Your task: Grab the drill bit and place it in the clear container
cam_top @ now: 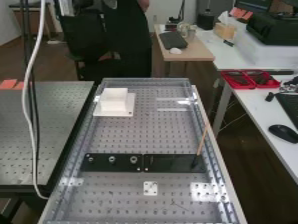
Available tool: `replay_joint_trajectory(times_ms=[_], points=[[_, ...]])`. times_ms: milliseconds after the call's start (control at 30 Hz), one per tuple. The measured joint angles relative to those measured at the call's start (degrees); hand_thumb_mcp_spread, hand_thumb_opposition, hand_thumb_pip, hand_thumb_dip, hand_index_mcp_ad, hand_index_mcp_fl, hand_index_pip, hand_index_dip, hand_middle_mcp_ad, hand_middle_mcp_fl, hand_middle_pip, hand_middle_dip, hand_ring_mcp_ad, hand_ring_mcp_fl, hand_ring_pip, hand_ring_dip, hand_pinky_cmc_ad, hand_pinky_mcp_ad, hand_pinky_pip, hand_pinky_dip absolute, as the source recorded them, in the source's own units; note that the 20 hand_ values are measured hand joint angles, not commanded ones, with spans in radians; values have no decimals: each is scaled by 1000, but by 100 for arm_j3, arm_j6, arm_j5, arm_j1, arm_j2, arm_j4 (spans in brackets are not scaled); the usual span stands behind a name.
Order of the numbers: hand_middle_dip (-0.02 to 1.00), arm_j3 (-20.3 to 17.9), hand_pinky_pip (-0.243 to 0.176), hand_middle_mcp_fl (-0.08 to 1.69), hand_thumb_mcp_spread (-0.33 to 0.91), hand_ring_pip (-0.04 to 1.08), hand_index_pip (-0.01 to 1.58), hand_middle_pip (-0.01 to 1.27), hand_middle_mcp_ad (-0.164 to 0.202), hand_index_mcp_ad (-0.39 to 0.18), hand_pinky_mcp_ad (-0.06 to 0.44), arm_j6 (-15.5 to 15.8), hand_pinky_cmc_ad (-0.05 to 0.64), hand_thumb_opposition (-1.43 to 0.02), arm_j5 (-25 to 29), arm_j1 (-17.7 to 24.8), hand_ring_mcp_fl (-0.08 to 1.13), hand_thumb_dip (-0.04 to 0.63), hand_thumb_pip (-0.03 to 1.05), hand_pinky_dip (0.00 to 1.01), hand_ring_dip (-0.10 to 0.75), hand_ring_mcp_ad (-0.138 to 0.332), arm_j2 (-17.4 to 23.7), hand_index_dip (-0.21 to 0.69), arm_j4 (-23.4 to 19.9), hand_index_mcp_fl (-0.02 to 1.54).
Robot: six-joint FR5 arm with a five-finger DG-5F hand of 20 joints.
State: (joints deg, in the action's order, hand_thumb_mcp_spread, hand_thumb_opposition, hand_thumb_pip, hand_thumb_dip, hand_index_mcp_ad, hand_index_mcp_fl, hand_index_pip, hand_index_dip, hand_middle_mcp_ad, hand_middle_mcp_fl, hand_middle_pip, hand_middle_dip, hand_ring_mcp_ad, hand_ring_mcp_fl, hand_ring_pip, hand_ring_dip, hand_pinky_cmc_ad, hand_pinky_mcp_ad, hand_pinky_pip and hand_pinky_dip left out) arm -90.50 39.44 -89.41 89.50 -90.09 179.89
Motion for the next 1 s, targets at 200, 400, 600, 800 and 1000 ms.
replay_joint_trajectory(times_ms=[200, 400, 600, 800, 1000], points=[[24, -50, -152, 19, 134, 82, 80, 140, 56, 58, 180, -15, 192, -635, 15, -18, 127, 7, 124, 197, 0, 218, -24, -12, -11, 24], [24, -102, -152, 19, 134, 82, 84, 140, 56, 58, 180, -58, 192, -635, 63, -44, 131, 7, 124, 197, 0, 218, -43, -12, -45, 24], [24, -146, -152, 19, 134, 82, 84, 140, 56, 58, 180, -119, 192, -635, 53, -79, 131, 7, 126, 197, 0, 222, -75, -12, -70, 24], [24, -192, -152, 19, 136, 82, 84, 140, 58, 58, 178, -180, 192, -635, 48, -122, 131, 7, 127, 197, 0, 222, -139, -12, -95, 24], [24, -248, -152, 19, 138, 82, 84, 140, 61, 58, 183, -243, 192, -649, 78, -146, 127, 7, 126, 197, 0, 232, -203, -12, -134, 26]])
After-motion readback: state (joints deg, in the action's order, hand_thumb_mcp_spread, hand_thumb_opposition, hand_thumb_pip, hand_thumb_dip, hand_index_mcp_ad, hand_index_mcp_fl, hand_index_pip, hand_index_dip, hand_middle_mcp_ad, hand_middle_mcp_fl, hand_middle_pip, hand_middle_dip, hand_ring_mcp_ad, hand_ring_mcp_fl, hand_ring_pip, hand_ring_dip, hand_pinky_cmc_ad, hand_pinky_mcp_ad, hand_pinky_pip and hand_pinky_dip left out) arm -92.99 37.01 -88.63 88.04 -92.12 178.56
